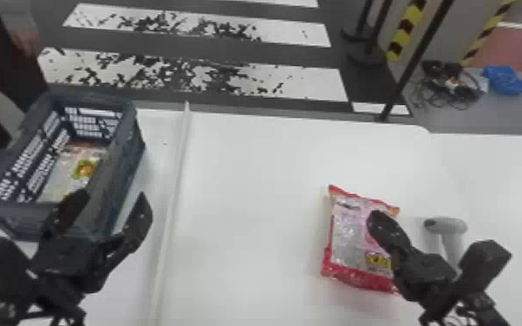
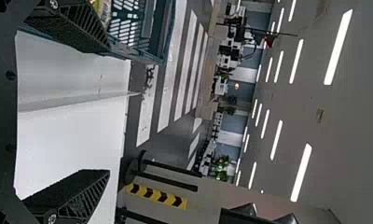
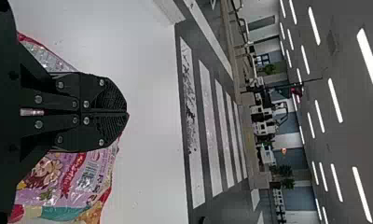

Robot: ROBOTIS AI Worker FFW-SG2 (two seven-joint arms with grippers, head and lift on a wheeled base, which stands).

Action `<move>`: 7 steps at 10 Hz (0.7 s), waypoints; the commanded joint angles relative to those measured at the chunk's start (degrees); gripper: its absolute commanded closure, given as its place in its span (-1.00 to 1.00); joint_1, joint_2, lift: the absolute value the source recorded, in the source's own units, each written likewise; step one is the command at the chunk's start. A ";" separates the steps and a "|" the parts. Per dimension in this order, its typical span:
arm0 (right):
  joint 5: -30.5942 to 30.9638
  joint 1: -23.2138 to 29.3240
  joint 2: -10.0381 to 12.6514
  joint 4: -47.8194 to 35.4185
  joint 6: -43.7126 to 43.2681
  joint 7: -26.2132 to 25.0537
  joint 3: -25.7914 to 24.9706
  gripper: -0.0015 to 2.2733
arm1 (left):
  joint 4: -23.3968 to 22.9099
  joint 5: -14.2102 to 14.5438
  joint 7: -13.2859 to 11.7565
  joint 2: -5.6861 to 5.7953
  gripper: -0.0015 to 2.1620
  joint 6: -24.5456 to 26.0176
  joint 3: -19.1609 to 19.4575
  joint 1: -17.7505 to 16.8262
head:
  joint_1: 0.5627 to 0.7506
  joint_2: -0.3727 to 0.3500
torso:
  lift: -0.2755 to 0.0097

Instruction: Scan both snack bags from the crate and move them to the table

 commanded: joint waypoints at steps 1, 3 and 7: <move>-0.01 -0.91 -1.03 3.30 -1.92 1.72 0.27 0.98 | 0.57 0.09 0.00 -0.08 -0.93 -0.03 -0.09 -0.16 | 0.41 -0.29 | 0.32; 0.78 -2.32 -2.34 7.26 -3.50 4.27 0.62 0.98 | 1.18 0.09 0.00 -0.08 -0.93 -0.73 -0.18 -0.16 | 0.41 -0.28 | 0.32; 3.41 -4.17 -6.83 14.02 -8.25 12.62 0.80 0.98 | 2.59 0.09 0.00 0.00 -0.93 -1.43 -0.97 -0.86 | 0.41 -0.26 | 0.32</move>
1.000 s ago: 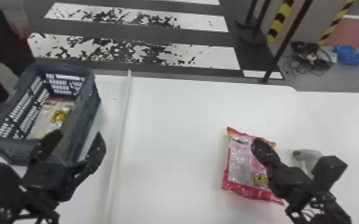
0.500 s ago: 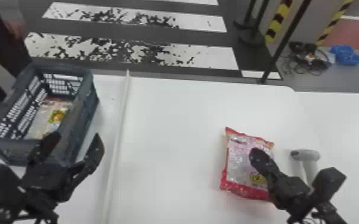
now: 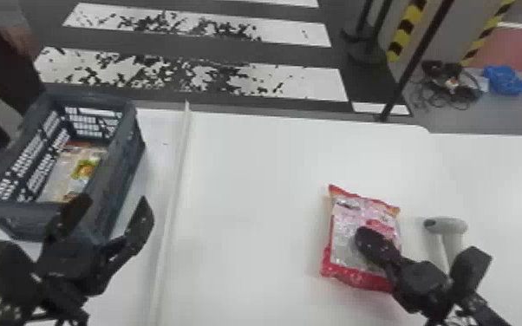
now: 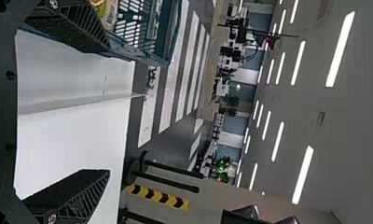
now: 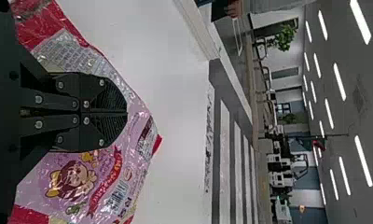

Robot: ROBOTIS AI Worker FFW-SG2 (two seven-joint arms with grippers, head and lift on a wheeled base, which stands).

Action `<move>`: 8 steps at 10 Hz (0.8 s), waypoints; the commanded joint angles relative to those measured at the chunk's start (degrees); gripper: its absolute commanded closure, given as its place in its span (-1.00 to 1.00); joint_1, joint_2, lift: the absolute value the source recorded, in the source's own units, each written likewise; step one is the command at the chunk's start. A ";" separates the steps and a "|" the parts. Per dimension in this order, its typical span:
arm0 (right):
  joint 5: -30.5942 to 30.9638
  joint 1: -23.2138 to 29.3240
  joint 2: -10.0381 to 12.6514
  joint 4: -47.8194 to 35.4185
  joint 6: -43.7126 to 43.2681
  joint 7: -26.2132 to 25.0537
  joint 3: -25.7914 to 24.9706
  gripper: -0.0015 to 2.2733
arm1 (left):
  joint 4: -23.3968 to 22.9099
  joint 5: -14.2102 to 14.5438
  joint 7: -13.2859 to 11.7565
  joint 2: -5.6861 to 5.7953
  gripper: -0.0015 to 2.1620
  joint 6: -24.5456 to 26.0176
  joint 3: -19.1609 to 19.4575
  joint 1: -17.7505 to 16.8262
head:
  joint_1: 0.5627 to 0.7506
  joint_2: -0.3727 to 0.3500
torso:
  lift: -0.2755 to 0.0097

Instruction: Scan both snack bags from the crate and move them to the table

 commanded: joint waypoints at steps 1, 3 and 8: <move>0.95 -0.01 -1.51 1.77 -2.40 2.28 -0.30 0.98 | 0.54 0.02 0.00 0.16 -0.93 -0.01 -0.69 -0.44 | 0.41 -0.27 | 0.32; 2.53 -1.07 -2.74 4.40 -2.93 7.91 -0.30 0.98 | 0.72 0.02 0.00 0.07 -0.93 -0.01 -0.69 -0.52 | 0.41 -0.29 | 0.32; 7.10 -3.09 -4.84 9.06 -4.86 12.74 0.05 0.98 | 1.16 0.02 0.00 0.07 -0.93 -0.53 -0.95 -0.79 | 0.41 -0.29 | 0.32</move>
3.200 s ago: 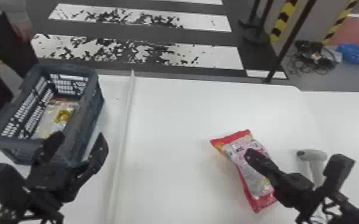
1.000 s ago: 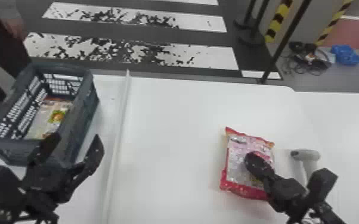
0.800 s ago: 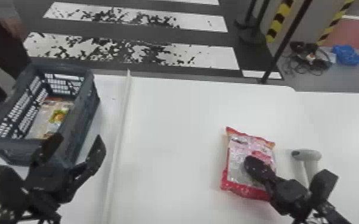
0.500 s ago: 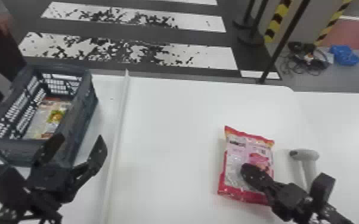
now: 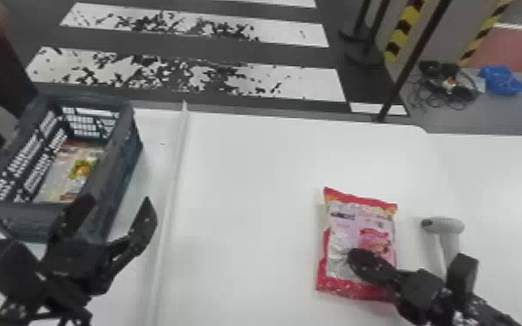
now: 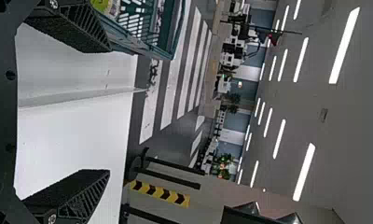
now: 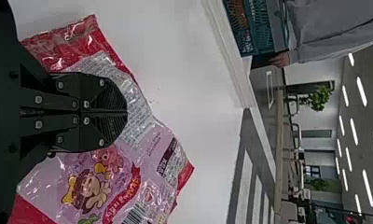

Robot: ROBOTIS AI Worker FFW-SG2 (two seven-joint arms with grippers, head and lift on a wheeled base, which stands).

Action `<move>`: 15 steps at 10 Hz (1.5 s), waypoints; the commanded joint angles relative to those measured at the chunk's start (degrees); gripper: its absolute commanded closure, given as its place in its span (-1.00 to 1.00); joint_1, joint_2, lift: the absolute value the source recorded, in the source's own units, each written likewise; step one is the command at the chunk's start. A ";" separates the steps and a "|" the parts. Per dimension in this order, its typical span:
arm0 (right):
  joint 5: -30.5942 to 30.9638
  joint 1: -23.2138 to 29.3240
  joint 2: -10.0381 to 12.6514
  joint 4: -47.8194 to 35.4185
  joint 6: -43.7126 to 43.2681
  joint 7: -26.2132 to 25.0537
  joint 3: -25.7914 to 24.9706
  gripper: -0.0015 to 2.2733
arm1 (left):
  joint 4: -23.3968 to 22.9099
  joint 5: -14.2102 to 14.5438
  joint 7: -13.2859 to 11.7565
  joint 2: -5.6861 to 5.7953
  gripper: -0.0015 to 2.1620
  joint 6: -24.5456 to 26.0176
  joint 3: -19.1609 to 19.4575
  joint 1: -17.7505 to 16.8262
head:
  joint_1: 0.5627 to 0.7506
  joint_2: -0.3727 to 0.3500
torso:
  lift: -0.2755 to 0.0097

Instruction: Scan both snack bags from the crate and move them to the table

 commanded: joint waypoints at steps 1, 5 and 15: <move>0.20 -0.19 -0.67 0.71 -1.84 0.86 -0.69 0.98 | 0.10 -0.03 0.00 0.04 -0.93 -0.44 0.00 -0.07 | 0.41 -0.30 | 0.32; -10.70 9.13 2.49 -18.98 2.38 4.90 -10.98 -1.00 | -0.16 -0.03 0.09 0.04 -0.93 -0.44 0.00 0.02 | 0.41 -0.38 | 0.32; -11.93 3.06 8.12 -4.21 3.26 -8.98 -19.33 -0.96 | 3.53 2.16 -0.79 0.74 -0.93 -5.53 1.23 -0.42 | 0.41 -0.91 | 0.32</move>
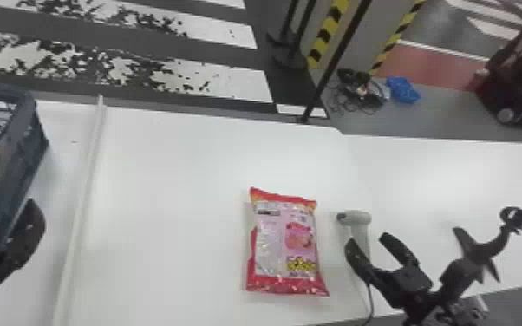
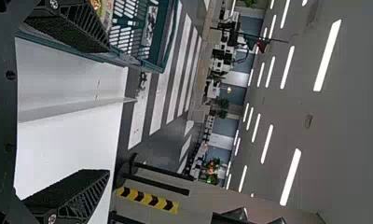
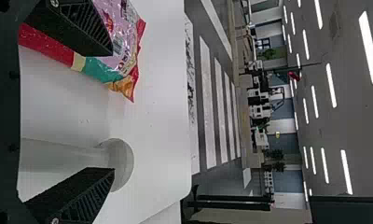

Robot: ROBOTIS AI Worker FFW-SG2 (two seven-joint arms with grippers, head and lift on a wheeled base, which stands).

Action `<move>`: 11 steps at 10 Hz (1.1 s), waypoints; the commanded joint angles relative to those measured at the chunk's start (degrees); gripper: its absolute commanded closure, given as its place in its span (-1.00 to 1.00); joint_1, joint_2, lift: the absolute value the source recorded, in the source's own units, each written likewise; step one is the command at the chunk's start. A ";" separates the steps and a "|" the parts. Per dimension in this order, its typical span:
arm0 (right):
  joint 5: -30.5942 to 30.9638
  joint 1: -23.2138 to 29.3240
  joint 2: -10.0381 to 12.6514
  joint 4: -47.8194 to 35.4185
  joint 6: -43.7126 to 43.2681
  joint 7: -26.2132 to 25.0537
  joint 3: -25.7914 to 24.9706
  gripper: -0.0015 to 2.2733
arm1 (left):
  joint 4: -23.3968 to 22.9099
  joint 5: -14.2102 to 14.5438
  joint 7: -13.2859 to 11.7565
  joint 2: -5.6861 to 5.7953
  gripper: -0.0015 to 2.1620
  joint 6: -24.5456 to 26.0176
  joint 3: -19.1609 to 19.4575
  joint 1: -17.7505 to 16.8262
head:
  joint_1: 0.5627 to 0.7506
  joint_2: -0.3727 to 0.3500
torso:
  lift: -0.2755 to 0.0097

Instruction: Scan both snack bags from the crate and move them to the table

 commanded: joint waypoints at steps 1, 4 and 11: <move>1.07 -3.10 -0.05 4.90 -1.55 0.06 0.46 -0.96 | 0.64 0.18 0.01 0.40 -0.93 -0.72 -0.23 0.02 | 0.41 -0.90 | 0.32; 2.74 -6.97 -0.22 10.61 -2.43 -0.03 0.72 -0.96 | 1.43 0.27 0.01 0.57 -0.93 -1.25 -0.49 0.29 | 0.41 -0.90 | 0.32; 5.29 -11.89 -4.70 20.63 -4.37 -2.76 1.95 0.06 | 0.64 0.45 -0.35 0.66 -0.93 -3.53 -0.93 1.34 | 0.41 -0.94 | 0.32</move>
